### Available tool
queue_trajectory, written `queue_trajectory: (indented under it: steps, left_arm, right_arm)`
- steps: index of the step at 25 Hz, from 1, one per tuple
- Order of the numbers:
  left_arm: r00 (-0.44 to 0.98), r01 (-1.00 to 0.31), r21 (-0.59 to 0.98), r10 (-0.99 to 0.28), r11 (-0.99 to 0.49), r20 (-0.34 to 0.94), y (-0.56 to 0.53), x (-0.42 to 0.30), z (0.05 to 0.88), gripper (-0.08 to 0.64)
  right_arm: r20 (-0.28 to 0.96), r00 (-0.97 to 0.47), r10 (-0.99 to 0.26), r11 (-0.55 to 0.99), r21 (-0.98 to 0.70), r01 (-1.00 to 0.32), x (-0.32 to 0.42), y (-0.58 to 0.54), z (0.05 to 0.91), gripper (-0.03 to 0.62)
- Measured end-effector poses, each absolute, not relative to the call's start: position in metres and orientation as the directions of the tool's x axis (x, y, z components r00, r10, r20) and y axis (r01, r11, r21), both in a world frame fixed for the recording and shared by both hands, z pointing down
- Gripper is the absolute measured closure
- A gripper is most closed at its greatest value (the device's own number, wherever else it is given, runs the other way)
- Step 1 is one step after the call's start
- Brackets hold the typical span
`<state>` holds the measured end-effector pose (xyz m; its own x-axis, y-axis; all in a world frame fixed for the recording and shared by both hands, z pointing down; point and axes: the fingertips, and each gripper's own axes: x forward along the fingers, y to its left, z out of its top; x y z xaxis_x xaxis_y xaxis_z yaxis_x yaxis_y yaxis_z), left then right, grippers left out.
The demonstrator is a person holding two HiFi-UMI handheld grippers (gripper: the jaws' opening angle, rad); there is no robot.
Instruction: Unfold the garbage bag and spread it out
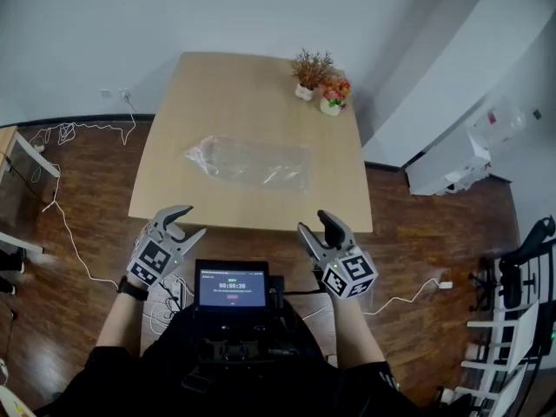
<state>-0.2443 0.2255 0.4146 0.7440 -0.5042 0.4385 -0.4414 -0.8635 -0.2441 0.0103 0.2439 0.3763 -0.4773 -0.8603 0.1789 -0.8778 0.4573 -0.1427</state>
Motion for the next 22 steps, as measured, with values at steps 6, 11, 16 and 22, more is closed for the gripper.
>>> queue_trajectory:
  steps: [6, 11, 16, 22]
  left_arm:
    - [0.750, -0.440, -0.244, -0.503, -0.864, 0.430, 0.225, -0.239, 0.413, 0.336]
    - [0.748, -0.434, -0.243, -0.497, -0.867, 0.439, 0.224, -0.235, 0.416, 0.335]
    - [0.750, -0.431, -0.248, -0.497, -0.868, 0.437, 0.223, -0.231, 0.414, 0.336]
    - [0.747, -0.423, -0.250, -0.492, -0.871, 0.447, 0.221, -0.222, 0.420, 0.336]
  right_arm:
    - [0.198, -0.471, -0.860, 0.451, -0.137, -0.882, 0.013, 0.245, 0.378, 0.331]
    - [0.199, -0.473, -0.858, 0.455, -0.131, -0.881, 0.014, 0.239, 0.374, 0.331]
    - [0.202, -0.481, -0.853, 0.465, -0.123, -0.877, 0.014, 0.239, 0.374, 0.331]
    - [0.209, -0.481, -0.851, 0.465, -0.123, -0.877, 0.023, 0.236, 0.377, 0.331]
